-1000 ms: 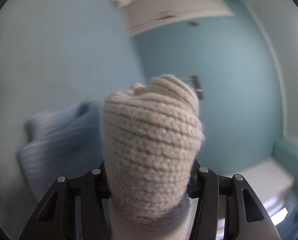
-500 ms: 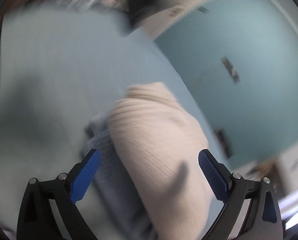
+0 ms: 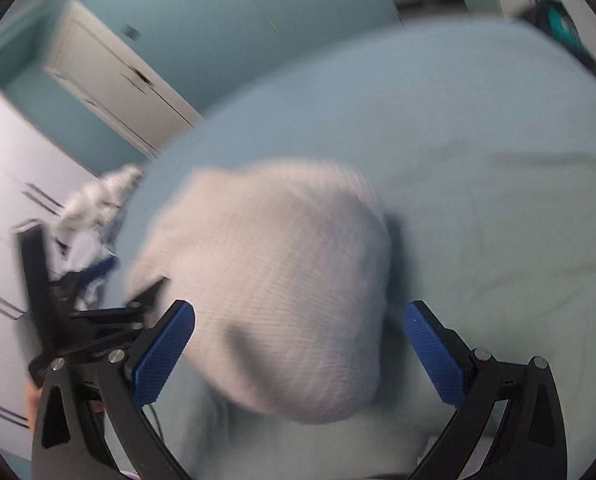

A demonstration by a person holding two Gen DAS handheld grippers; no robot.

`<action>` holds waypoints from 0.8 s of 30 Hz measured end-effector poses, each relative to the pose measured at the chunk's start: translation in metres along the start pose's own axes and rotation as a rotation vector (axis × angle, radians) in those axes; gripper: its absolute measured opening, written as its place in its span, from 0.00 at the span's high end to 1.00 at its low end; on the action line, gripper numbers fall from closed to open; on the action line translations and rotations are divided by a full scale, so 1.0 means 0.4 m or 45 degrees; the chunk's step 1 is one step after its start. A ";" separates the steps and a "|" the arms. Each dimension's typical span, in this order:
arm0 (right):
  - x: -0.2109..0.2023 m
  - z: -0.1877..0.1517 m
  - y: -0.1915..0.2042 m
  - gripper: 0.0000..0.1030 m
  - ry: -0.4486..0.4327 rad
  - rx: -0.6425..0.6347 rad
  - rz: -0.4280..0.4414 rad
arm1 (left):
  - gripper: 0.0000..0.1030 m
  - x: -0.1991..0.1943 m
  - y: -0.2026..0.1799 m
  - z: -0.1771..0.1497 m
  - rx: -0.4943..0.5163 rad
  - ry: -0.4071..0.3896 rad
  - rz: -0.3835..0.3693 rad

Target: Fold small clothes

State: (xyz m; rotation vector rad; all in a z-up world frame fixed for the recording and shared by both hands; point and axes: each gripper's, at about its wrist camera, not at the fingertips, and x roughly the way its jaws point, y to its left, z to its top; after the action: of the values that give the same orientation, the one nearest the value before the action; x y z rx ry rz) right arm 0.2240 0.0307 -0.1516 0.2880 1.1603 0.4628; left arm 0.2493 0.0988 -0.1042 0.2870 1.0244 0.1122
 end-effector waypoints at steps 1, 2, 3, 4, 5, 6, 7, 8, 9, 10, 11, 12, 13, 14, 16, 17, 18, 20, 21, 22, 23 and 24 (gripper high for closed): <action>0.026 -0.010 -0.008 0.01 0.024 -0.007 0.048 | 0.00 0.010 0.002 -0.009 -0.007 0.005 -0.002; 0.038 -0.024 -0.009 0.01 0.024 -0.014 0.058 | 0.00 0.022 0.005 -0.024 -0.014 -0.001 -0.019; 0.048 -0.037 -0.006 0.01 0.010 -0.046 0.027 | 0.00 0.028 0.009 -0.036 -0.023 -0.010 -0.044; 0.061 -0.054 0.011 0.01 -0.030 -0.143 -0.064 | 0.00 0.037 0.014 -0.047 -0.042 -0.017 -0.072; 0.069 -0.063 0.024 0.01 -0.065 -0.212 -0.119 | 0.00 0.045 0.023 -0.058 -0.078 -0.022 -0.101; 0.077 -0.059 0.032 0.01 -0.092 -0.257 -0.154 | 0.00 0.054 0.038 -0.070 -0.135 -0.025 -0.136; 0.083 -0.059 0.029 0.01 -0.103 -0.259 -0.157 | 0.00 0.060 0.051 -0.075 -0.180 -0.029 -0.166; 0.086 -0.056 0.021 0.01 -0.102 -0.233 -0.130 | 0.00 0.065 0.066 -0.081 -0.229 -0.028 -0.206; 0.094 -0.058 0.021 0.01 -0.098 -0.221 -0.113 | 0.00 0.067 0.074 -0.082 -0.250 -0.023 -0.224; 0.095 -0.054 0.012 0.01 -0.085 -0.194 -0.082 | 0.00 0.065 0.080 -0.081 -0.258 -0.021 -0.231; 0.087 -0.031 -0.017 0.01 -0.074 -0.164 -0.056 | 0.00 0.059 0.079 -0.078 -0.247 -0.028 -0.220; 0.068 -0.028 -0.039 0.01 -0.055 -0.108 -0.008 | 0.00 0.051 0.076 -0.076 -0.221 -0.046 -0.192; 0.057 -0.019 -0.055 0.01 -0.030 -0.065 0.027 | 0.00 0.046 0.073 -0.074 -0.201 -0.061 -0.169; 0.032 -0.007 -0.063 0.01 -0.010 0.003 0.071 | 0.00 0.042 0.069 -0.073 -0.193 -0.069 -0.150; -0.036 0.020 -0.068 0.01 -0.151 0.067 0.121 | 0.00 0.035 0.061 -0.069 -0.209 -0.060 -0.142; -0.086 0.044 -0.066 0.01 -0.278 0.086 0.120 | 0.00 0.035 0.061 -0.068 -0.217 -0.056 -0.136; -0.107 0.057 -0.067 0.01 -0.341 0.096 0.090 | 0.00 0.032 0.058 -0.069 -0.219 -0.054 -0.131; -0.090 0.100 -0.051 0.01 -0.341 0.104 0.011 | 0.00 0.032 0.060 -0.068 -0.216 -0.055 -0.130; -0.052 0.129 -0.043 0.01 -0.267 0.094 -0.008 | 0.00 0.034 0.065 -0.071 -0.216 -0.054 -0.132; -0.014 0.141 -0.040 0.01 -0.186 0.086 -0.038 | 0.00 0.035 0.067 -0.076 -0.219 -0.053 -0.137; 0.022 0.137 -0.044 0.01 -0.115 0.075 -0.094 | 0.00 0.038 0.074 -0.075 -0.224 -0.051 -0.143; 0.060 0.139 -0.038 0.01 -0.084 0.042 -0.134 | 0.00 0.044 0.071 -0.075 -0.227 -0.048 -0.144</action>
State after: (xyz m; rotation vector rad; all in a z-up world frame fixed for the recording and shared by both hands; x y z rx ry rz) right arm 0.2863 0.0302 -0.1567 0.2681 1.1137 0.3399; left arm 0.2340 0.1354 -0.1251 0.0684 0.9840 0.0944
